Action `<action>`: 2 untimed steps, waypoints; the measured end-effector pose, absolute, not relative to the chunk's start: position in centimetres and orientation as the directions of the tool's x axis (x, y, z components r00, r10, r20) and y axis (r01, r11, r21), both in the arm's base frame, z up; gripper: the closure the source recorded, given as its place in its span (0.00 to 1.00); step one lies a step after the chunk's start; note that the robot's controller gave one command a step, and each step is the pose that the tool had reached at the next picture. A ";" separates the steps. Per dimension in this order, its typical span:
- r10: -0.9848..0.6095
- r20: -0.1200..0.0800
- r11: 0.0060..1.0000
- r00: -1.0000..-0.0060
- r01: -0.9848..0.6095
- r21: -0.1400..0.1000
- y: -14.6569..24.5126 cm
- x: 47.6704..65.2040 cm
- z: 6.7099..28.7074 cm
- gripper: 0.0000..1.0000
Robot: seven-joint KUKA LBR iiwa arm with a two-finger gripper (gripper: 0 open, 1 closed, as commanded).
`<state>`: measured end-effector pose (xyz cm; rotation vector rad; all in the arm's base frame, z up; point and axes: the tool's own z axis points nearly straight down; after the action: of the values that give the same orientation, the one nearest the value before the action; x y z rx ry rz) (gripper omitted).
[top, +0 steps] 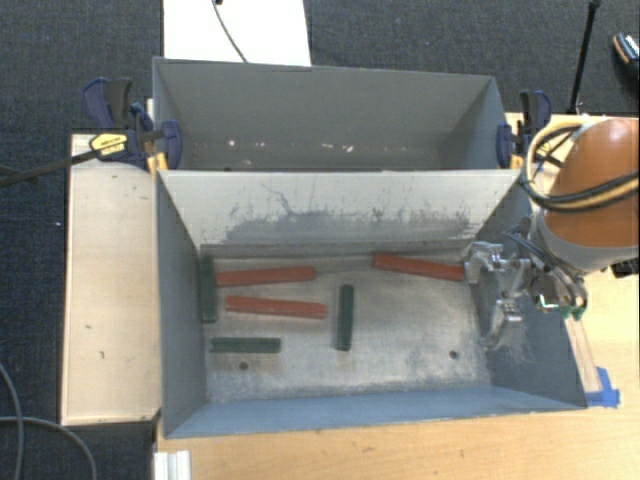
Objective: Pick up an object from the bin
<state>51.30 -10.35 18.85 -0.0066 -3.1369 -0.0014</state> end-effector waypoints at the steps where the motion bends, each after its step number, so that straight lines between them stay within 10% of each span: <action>1: -0.095 -0.001 0.995 -0.995 -0.095 0.003 -4.3 57.3 8.8 0.00; 2: -0.182 -0.008 0.983 -0.983 -0.182 0.004 3.5 57.7 11.2 0.00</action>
Offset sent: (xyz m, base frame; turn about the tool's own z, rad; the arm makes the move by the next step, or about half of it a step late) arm 0.0593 0.0566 -0.0969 -0.0926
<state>57.71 3.55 11.24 0.2880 -3.1362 -0.0069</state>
